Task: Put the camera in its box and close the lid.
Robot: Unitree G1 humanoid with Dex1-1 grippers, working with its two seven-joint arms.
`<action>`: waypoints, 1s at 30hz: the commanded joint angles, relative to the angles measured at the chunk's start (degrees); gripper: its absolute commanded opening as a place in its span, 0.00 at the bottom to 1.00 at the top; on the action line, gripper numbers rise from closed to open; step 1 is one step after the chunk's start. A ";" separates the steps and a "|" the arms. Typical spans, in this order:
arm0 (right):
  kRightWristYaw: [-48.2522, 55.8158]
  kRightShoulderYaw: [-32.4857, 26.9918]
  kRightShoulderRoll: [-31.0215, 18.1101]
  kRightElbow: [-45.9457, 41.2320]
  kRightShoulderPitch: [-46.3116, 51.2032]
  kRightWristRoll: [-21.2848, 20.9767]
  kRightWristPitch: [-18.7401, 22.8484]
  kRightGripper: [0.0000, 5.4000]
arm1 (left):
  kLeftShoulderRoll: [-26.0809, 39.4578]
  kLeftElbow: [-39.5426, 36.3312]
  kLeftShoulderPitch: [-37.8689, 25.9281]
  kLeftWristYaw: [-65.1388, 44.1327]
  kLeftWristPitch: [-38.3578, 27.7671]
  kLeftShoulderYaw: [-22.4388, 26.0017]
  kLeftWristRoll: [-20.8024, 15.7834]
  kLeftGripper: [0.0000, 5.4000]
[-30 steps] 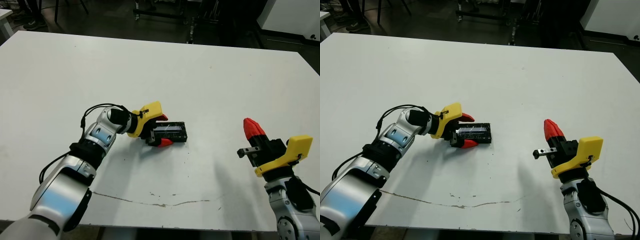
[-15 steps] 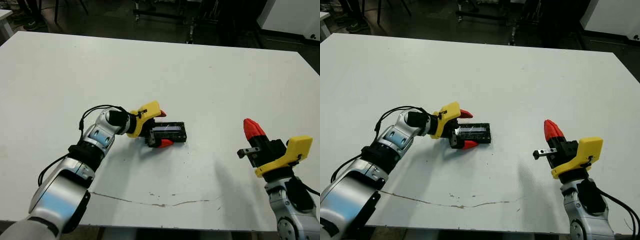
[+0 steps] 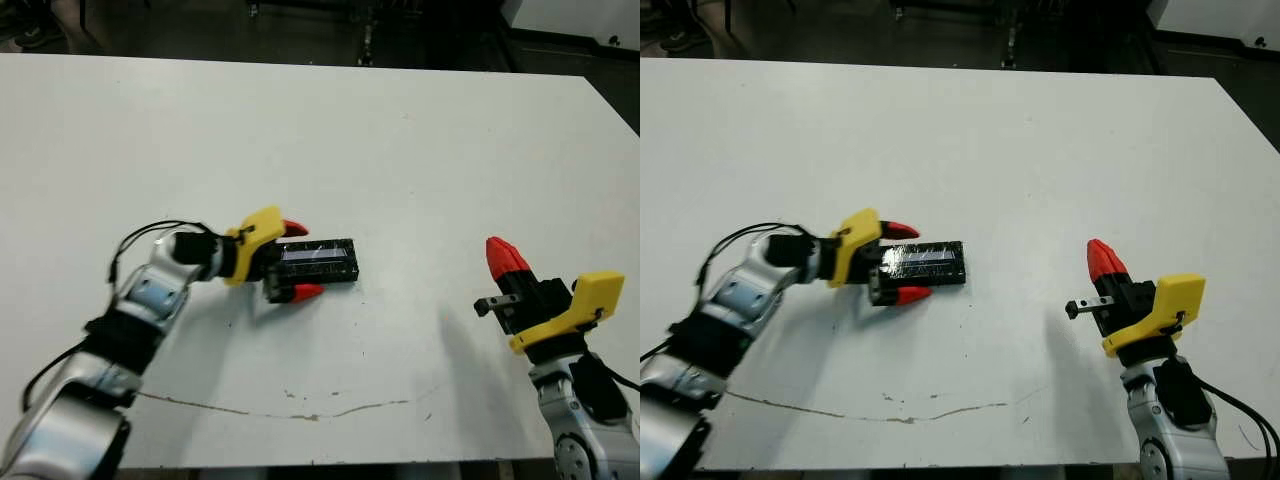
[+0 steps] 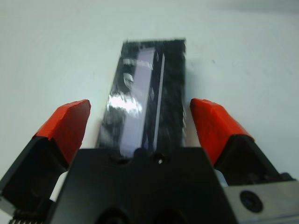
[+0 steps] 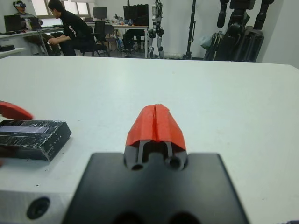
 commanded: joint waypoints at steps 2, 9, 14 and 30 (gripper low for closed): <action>-0.22 -0.08 -0.67 0.19 0.27 -0.33 0.47 0.00 | 6.65 -2.71 5.92 0.35 5.47 0.72 1.85 1.00; 0.11 0.04 -0.67 0.32 0.06 0.03 0.50 0.00 | 10.10 -8.43 8.41 0.20 11.86 4.59 -3.07 1.00; 0.41 0.03 -0.70 0.53 0.12 0.20 0.27 0.00 | 11.60 -10.56 8.79 2.18 14.52 7.35 -4.95 1.00; 0.05 0.42 -0.34 0.06 -0.24 0.59 1.20 0.00 | -8.00 -30.68 14.00 32.79 18.98 26.07 -17.93 0.79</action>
